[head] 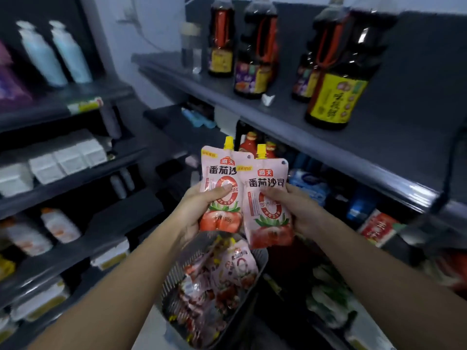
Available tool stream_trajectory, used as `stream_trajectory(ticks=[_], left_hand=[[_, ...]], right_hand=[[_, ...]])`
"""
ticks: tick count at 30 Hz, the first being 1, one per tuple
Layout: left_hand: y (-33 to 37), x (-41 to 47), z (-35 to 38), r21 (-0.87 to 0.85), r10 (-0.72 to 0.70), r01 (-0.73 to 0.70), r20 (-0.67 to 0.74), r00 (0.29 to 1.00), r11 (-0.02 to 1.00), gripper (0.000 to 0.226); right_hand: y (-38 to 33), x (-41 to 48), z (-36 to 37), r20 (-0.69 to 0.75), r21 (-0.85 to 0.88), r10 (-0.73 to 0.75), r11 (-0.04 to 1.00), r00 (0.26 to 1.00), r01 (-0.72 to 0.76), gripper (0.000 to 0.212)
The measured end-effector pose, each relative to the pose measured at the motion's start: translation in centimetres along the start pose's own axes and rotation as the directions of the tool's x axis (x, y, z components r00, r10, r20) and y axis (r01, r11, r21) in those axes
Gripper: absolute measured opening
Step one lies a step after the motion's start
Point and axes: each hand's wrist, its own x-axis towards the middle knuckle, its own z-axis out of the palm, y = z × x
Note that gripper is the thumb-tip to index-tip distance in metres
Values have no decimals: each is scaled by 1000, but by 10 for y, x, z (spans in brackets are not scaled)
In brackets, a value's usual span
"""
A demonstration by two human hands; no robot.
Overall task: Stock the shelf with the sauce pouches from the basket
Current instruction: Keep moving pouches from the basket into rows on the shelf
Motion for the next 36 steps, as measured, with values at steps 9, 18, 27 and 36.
stream_trajectory(ticks=[9,18,27,36], left_hand=[[15,-3,146,130,110,-161,334,936,978,27],[-1,-17,324,110,97,-198,586,804,974,22],[-50,-41,511,92,73,-199,720,690,976,28],[-100,-21,606,118,43,-165,672,739,979,18]], right_hand=[[-70,-126,-74,-243,-94,-278,960,929,263,21],[-109,-250,-182,-535,-181,-432,898,726,401,30],[-131,-387,-325,-736,-211,-462,851,494,481,20],[-125,-441,-435,-802,-234,-428,867,417,439,23]])
